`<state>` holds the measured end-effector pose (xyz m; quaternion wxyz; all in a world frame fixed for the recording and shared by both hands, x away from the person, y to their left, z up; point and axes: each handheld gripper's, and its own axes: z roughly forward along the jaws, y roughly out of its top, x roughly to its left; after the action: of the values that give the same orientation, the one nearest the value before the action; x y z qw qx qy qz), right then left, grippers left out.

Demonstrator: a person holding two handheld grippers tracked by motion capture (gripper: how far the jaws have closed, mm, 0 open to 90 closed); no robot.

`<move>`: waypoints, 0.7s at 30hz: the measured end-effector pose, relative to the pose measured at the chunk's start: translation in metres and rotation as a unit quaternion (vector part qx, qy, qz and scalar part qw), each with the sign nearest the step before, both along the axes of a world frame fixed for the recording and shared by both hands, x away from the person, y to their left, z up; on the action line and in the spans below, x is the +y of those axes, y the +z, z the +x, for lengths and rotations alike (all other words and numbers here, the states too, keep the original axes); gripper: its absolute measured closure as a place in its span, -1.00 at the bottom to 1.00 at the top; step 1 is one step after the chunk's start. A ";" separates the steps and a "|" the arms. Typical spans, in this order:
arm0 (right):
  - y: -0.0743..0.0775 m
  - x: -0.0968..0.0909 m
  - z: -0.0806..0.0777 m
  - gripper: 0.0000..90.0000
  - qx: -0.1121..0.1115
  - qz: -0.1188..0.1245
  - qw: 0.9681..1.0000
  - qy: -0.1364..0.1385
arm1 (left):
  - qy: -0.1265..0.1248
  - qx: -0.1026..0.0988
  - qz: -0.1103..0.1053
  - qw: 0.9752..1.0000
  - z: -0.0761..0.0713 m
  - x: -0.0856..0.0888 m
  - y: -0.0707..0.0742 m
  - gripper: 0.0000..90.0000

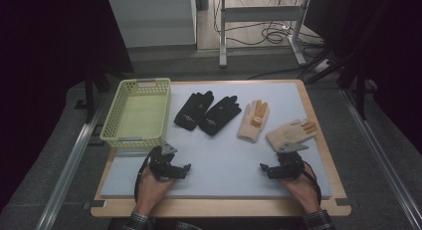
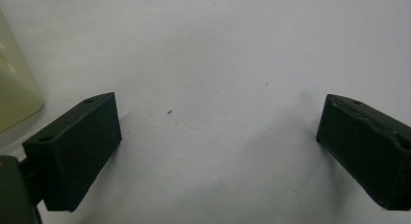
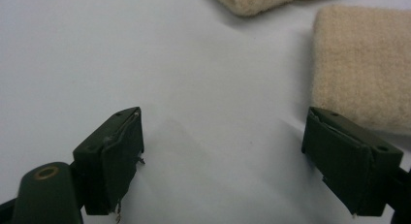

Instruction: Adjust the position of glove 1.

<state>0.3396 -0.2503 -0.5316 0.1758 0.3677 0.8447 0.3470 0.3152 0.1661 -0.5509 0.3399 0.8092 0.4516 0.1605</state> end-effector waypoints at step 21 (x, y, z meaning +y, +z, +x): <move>0.017 0.024 0.009 -0.38 -0.001 0.020 1.000 0.011 | 0.000 -0.001 -0.001 1.000 0.000 0.000 0.000 -0.95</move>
<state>0.3490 -0.2267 -0.5142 0.1658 0.3617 0.8412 0.3661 0.3151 0.1663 -0.5513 0.3414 0.8085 0.4518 0.1606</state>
